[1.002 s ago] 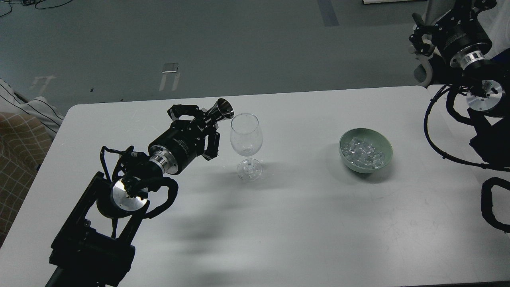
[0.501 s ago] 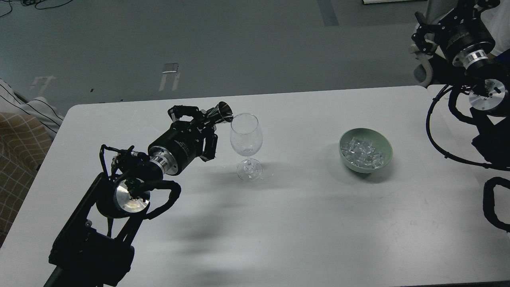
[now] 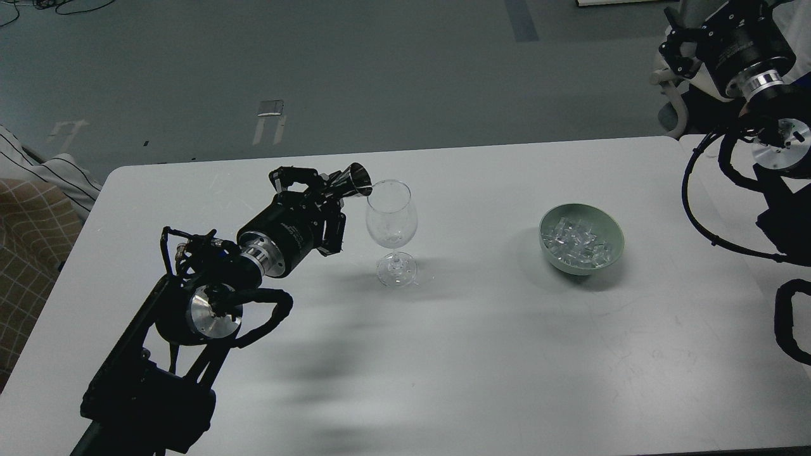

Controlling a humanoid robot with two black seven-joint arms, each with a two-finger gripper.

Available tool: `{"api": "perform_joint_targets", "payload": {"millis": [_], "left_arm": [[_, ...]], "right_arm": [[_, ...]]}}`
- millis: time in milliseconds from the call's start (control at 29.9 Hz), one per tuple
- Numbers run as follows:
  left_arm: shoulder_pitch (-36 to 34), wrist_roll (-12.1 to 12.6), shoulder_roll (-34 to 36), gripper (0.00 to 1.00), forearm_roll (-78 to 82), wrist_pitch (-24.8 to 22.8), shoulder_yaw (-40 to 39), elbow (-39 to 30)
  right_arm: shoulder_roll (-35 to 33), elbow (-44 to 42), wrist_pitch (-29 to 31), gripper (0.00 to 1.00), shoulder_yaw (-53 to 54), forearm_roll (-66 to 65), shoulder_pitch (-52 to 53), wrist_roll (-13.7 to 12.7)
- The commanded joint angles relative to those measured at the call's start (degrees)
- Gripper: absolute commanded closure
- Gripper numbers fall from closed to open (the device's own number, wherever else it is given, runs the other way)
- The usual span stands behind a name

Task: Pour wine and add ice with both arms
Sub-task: 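Tilt the jigger over the wine glass with the left gripper, then turn the jigger upright and carry it back with the left gripper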

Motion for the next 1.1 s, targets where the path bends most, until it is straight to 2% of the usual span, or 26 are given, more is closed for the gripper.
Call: {"api": "perform_joint_targets", "payload": {"millis": [0, 601, 768, 1069], "left_arm": [[-1.0, 0.2, 0.2, 0.99, 1.3, 0.0, 1.4, 0.0], [-4.0, 0.2, 2.0, 0.99, 7.6, -0.8, 3.1, -0.4], [-5.5, 0.4, 3.8, 0.99, 8.3, -3.9, 3.1, -0.6], [-6.1, 0.6, 5.1, 0.99, 10.6, -5.0, 3.1, -0.7]], "right_arm": [[-0.1, 0.0, 0.0, 0.0, 0.0, 0.0, 0.0, 0.1], [-0.4, 0.0, 0.1, 0.0, 0.7, 0.0, 0.0, 0.0], [-0.4, 0.0, 0.1, 0.0, 0.6, 0.0, -0.1, 0.0], [-0.4, 0.0, 0.1, 0.0, 0.7, 0.0, -0.1, 0.0]]}}
